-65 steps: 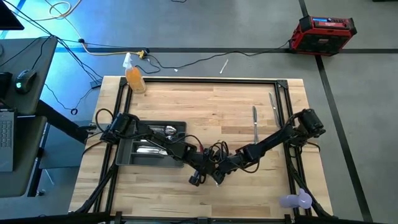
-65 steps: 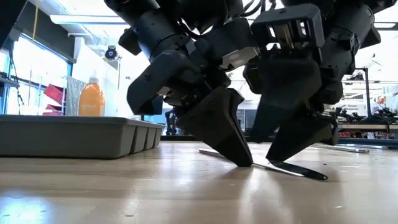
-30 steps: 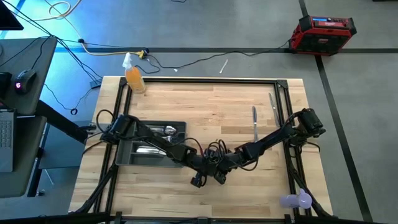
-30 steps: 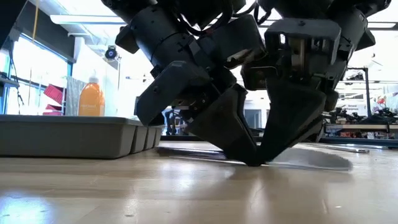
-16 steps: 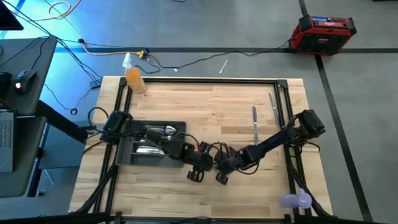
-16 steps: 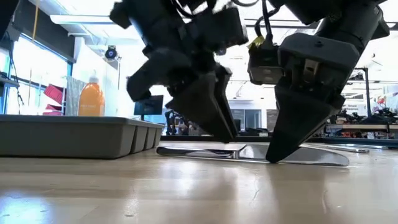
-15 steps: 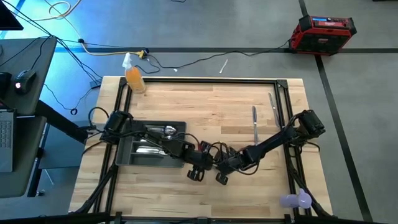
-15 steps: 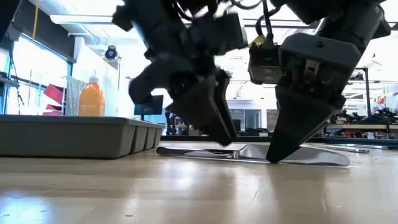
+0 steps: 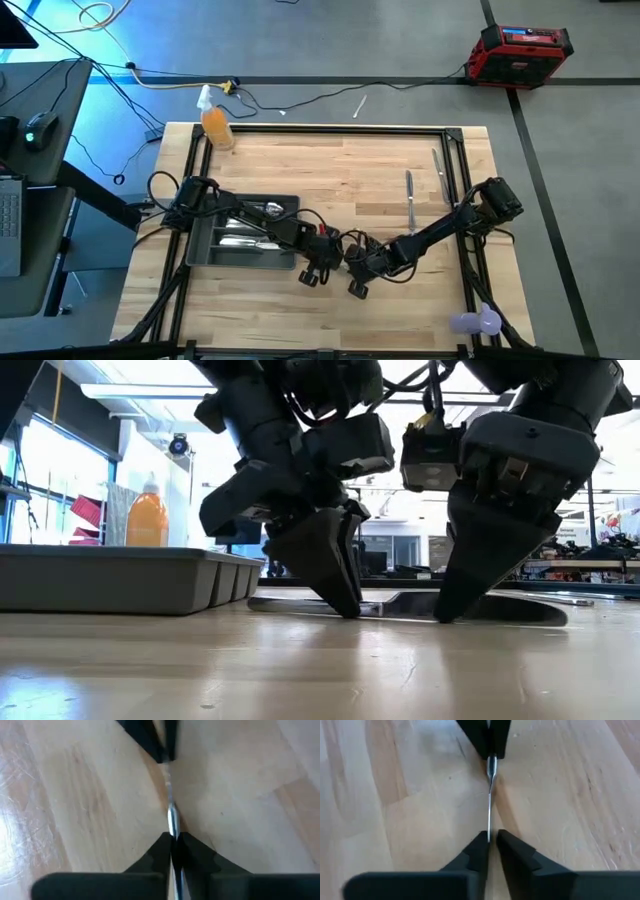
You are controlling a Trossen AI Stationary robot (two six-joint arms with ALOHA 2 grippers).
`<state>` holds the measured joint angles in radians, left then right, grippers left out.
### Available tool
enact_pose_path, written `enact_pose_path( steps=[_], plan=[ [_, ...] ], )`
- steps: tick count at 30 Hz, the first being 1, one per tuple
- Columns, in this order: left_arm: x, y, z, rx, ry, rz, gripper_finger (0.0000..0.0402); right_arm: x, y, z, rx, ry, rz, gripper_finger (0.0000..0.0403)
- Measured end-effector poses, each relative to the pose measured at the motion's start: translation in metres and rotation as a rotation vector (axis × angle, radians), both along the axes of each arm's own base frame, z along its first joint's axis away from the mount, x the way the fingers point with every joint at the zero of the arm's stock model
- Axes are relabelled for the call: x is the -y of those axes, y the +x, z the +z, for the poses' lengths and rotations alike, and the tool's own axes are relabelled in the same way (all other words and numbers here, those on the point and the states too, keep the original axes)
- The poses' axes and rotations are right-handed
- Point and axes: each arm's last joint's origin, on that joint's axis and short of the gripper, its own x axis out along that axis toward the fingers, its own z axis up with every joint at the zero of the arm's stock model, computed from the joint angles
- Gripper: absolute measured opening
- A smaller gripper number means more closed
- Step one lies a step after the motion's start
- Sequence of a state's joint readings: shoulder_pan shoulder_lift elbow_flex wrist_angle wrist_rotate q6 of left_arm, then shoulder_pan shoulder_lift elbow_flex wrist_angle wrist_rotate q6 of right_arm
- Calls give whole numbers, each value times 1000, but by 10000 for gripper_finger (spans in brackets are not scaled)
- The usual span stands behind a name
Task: Sort silverware
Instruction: Put the silver knife into the black silverware tray
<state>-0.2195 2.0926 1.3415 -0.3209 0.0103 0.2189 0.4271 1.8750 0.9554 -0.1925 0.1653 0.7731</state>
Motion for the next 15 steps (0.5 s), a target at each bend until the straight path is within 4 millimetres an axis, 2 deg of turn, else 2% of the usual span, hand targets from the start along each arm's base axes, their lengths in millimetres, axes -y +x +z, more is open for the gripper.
enact_pose_path(
  steps=[5, 10, 12, 15],
  plan=[
    [1, 0, 0, -1, 3, 11, 7, 0, -6, 18, 5, 59, 52, 123],
    [0, -2, 12, -8, 13, 60, 3, 1, -20, 60, 43, 141, 49, 191],
    [0, -2, 26, 3, 42, 74, 2, 1, -32, 75, 44, 122, 11, 204],
    [0, -2, 57, 33, 88, 90, 2, -1, -51, 98, 104, 58, -56, 212]
  ],
)
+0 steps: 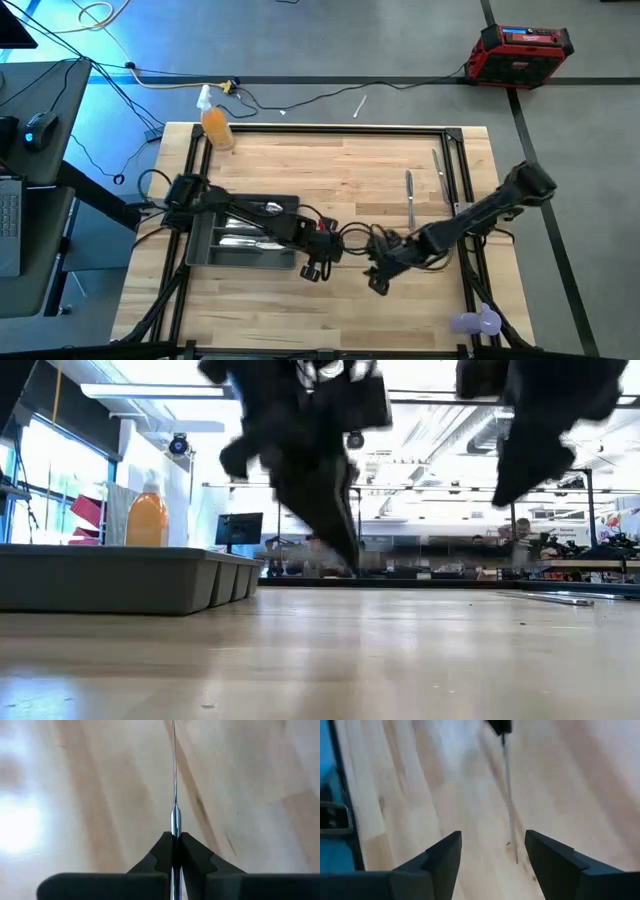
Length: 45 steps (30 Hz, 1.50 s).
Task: Sort silverware
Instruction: Put the silver knife into the black silverware tray
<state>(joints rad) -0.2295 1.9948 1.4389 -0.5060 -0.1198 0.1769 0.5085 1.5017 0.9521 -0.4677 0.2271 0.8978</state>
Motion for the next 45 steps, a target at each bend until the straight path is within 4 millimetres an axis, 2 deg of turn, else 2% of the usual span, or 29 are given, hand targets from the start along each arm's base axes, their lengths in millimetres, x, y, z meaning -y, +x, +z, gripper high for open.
enact_pose_path(
  steps=[4, 9, 12, 15, 17, 20, 28, 31, 36, 41, 45],
  plan=[
    [0, -12, 45, 19, -1, 17, 1, -9, -20, 20, 123, -101, -72, 213],
    [2, -60, 93, -80, -40, 43, 0, -25, -33, 26, 239, -191, -100, 213],
    [4, -94, 108, -135, -74, 83, 0, -33, -35, 21, 260, -233, -109, 213],
    [0, -129, 114, -139, -130, 158, 0, -36, -33, 14, 249, -256, -114, 213],
    [-5, -151, 110, -138, -156, 212, 0, -37, -30, 8, 240, -271, -116, 213],
    [-14, -179, 92, -145, -183, 284, 0, -36, -26, 2, 219, -285, -120, 213],
    [-31, -227, 23, -278, -167, 398, 0, -26, -16, 2, 205, -258, -151, 213],
    [-35, -236, 4, -315, -123, 425, 0, -23, -13, 2, 204, -251, -144, 213],
    [-38, -241, -15, -297, -118, 429, 8, -22, -11, 3, 207, -242, -148, 213],
    [-38, -243, -19, -317, -134, 431, 42, -22, -11, 3, 206, -240, -147, 213],
    [-36, -238, -9, -304, -155, 454, 88, -21, -11, 3, 202, -244, -148, 213]
  ],
)
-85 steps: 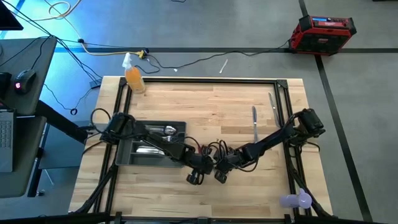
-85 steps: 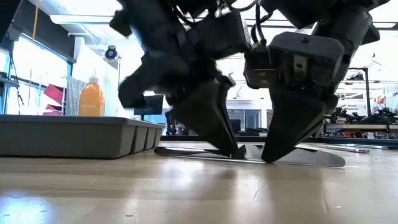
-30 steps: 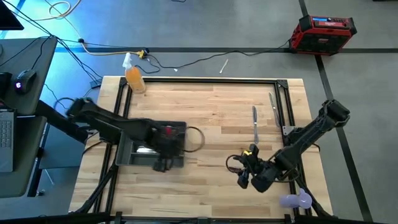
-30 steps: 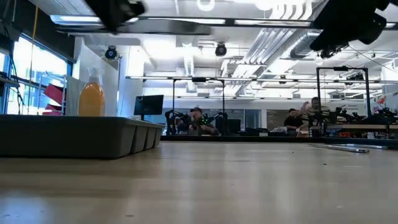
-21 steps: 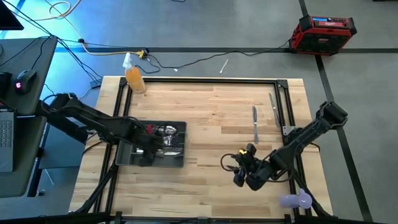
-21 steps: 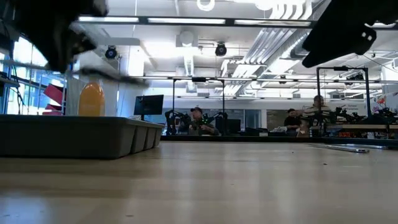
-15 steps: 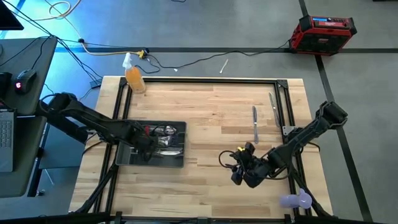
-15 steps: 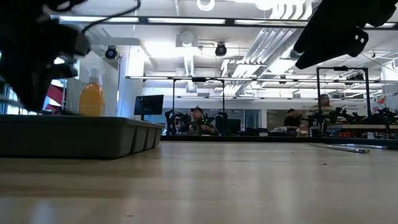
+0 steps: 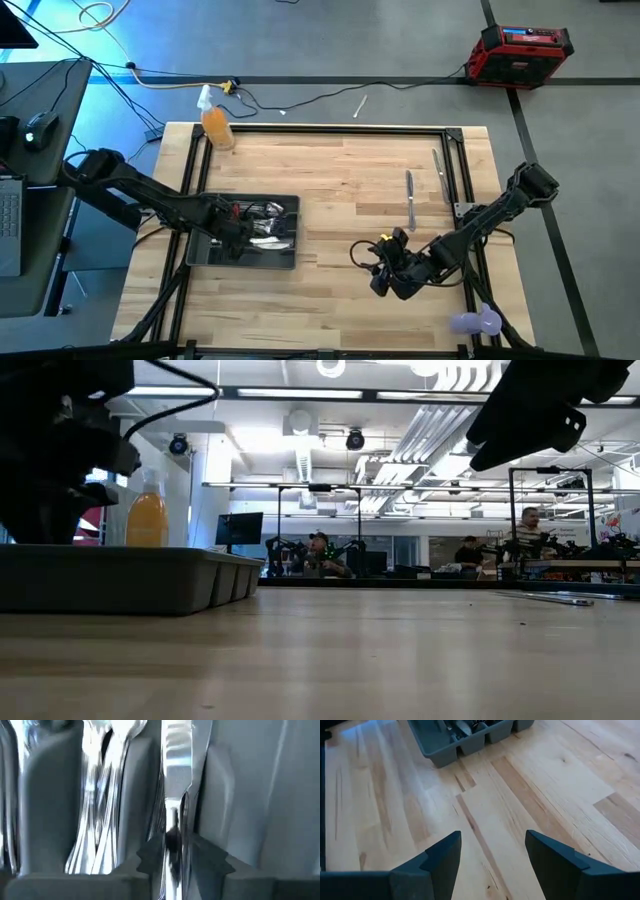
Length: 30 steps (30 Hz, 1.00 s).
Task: Sort silverware
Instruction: Put the silver knife into the black silverware tray
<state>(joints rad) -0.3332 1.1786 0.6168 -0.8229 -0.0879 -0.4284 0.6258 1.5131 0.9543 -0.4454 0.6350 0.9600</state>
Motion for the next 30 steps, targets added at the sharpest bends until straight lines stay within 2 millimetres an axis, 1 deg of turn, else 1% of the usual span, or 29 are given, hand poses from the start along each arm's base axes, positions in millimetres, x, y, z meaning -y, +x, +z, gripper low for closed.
enact_pose_path(
  steps=[3, 6, 8, 12, 14, 16, 18, 20, 22, 24, 25, 26, 30],
  plan=[
    [1, 3, 13, -1, 18, 46, 115, 4, 1, -1, -12, -9, -17, 213],
    [3, 9, 30, 53, 66, 85, 127, 19, 1, -4, -65, -23, -109, 213],
    [6, 14, 43, 116, 106, 95, 129, 37, -2, -9, -157, -33, -218, 213],
    [12, 27, 70, 293, 189, 119, 124, 78, -15, -16, -387, -54, -467, 213],
    [16, 34, 81, 405, 209, 128, 122, 97, -22, -16, -491, -90, -562, 212],
    [21, 42, 91, 514, 214, 99, 119, 113, -25, -15, -562, -115, -632, 204],
    [26, 50, 98, 616, 207, 49, 118, 129, -27, -14, -619, -133, -678, 182],
    [30, 57, 104, 697, 203, 8, 116, 145, -27, -15, -655, -131, -707, 145],
    [32, 61, 107, 747, 206, -21, 115, 160, -27, -22, -678, -120, -712, 98],
    [34, 64, 108, 765, 215, -35, 115, 174, -28, -31, -700, -105, -711, 43],
    [34, 64, 108, 767, 223, -36, 115, 180, -30, -36, -709, -100, -712, 23],
    [34, 64, 107, 762, 235, -34, 115, 185, -32, -40, -717, -97, -718, 12],
    [34, 67, 103, 747, 263, -34, 115, 201, -41, -53, -730, -71, -774, 7]
  ],
)
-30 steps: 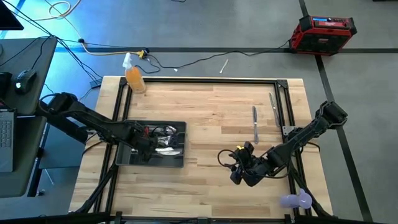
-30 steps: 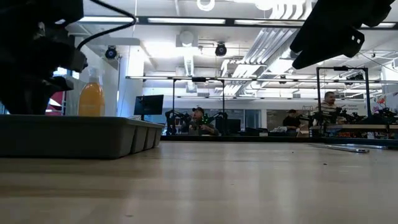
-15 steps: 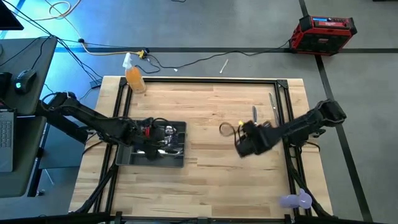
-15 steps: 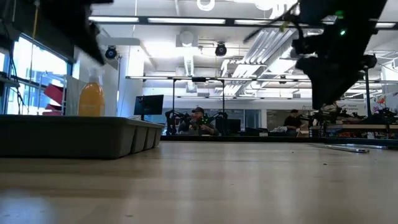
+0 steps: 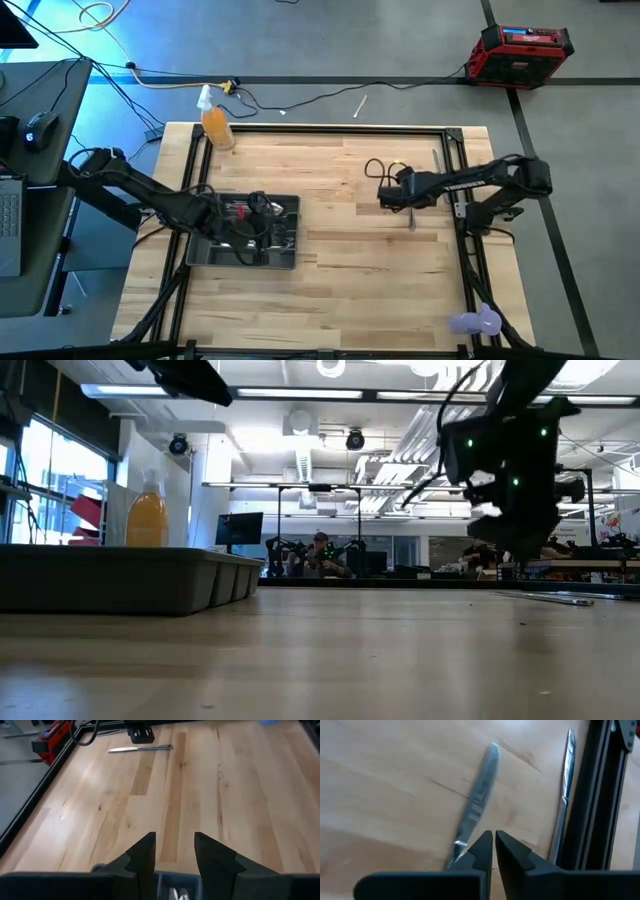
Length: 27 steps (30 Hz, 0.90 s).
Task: Sort silverware
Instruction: Put the silver knife into the black silverware tray
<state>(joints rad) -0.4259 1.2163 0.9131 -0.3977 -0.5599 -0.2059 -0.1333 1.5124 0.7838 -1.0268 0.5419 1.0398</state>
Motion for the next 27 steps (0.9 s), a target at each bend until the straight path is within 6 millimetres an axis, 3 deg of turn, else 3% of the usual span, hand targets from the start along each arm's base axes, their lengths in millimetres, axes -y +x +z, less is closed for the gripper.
enact_pose_path(
  steps=[7, 14, 20, 27],
  plan=[
    [4, 8, -13, -50, 26, 2, 115, 9, -9, -31, 92, 61, -2, 0],
    [5, 16, -23, -82, 40, 9, 115, 2, -8, -37, 143, 68, 33, 0],
    [13, 38, -41, -70, 73, -47, 115, -24, 10, -33, 263, 143, 131, 0],
    [30, 82, -71, -20, 111, -224, 115, -73, 36, -22, 457, 258, 383, 0]
  ],
)
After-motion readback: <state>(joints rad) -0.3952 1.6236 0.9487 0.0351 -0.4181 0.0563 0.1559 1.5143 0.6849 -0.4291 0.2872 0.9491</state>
